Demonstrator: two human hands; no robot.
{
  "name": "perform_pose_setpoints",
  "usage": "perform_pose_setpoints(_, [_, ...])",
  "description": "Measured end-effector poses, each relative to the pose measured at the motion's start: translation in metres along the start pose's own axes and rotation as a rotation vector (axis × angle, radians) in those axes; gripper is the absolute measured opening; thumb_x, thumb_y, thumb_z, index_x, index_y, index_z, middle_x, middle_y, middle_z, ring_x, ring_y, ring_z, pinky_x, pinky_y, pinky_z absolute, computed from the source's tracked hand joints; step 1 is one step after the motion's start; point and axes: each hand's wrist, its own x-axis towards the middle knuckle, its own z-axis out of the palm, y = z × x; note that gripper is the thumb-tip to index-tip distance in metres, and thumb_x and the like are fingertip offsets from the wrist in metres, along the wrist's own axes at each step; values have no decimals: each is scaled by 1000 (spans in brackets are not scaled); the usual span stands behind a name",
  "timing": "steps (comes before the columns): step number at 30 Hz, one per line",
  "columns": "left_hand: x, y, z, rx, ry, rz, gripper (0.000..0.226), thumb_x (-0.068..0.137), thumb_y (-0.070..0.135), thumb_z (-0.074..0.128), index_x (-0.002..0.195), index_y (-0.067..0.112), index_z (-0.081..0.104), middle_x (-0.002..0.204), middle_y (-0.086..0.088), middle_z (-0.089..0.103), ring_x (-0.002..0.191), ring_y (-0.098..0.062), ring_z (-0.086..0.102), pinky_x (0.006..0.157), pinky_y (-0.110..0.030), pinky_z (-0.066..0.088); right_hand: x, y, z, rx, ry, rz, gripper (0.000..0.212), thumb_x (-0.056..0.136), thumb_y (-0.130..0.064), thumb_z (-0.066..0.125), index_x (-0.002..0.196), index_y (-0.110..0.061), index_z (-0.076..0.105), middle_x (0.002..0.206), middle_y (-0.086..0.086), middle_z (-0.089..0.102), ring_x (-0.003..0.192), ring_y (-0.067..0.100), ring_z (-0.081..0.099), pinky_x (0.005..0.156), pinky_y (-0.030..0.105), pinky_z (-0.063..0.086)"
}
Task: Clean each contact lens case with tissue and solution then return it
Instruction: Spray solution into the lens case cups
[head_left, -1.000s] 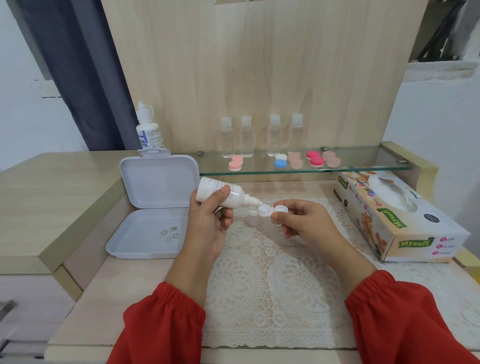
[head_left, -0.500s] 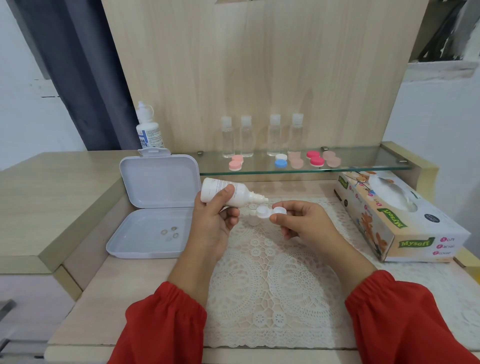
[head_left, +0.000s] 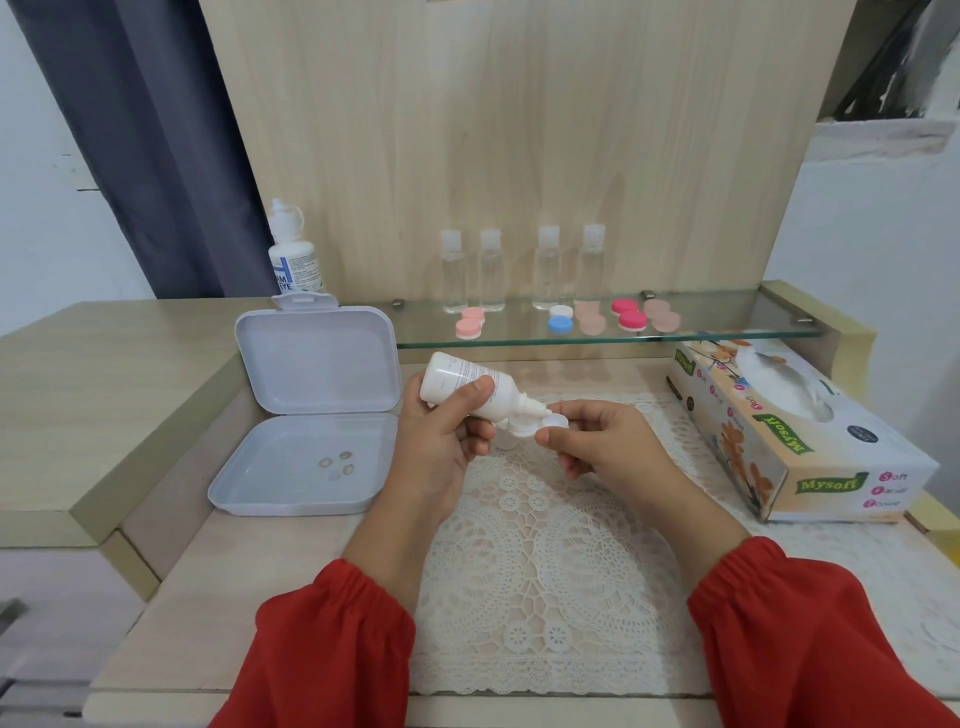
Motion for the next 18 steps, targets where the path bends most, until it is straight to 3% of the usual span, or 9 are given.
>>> perform_pose_setpoints(18, [0, 0, 0, 18, -6, 24, 27, 84, 9, 68, 103, 13, 49, 74, -6, 65, 48, -12, 52, 41, -21, 42, -1, -2, 1, 5, -5, 3, 18, 80, -1, 73, 95, -10, 69, 58, 6, 57, 45, 9, 53, 49, 20, 49])
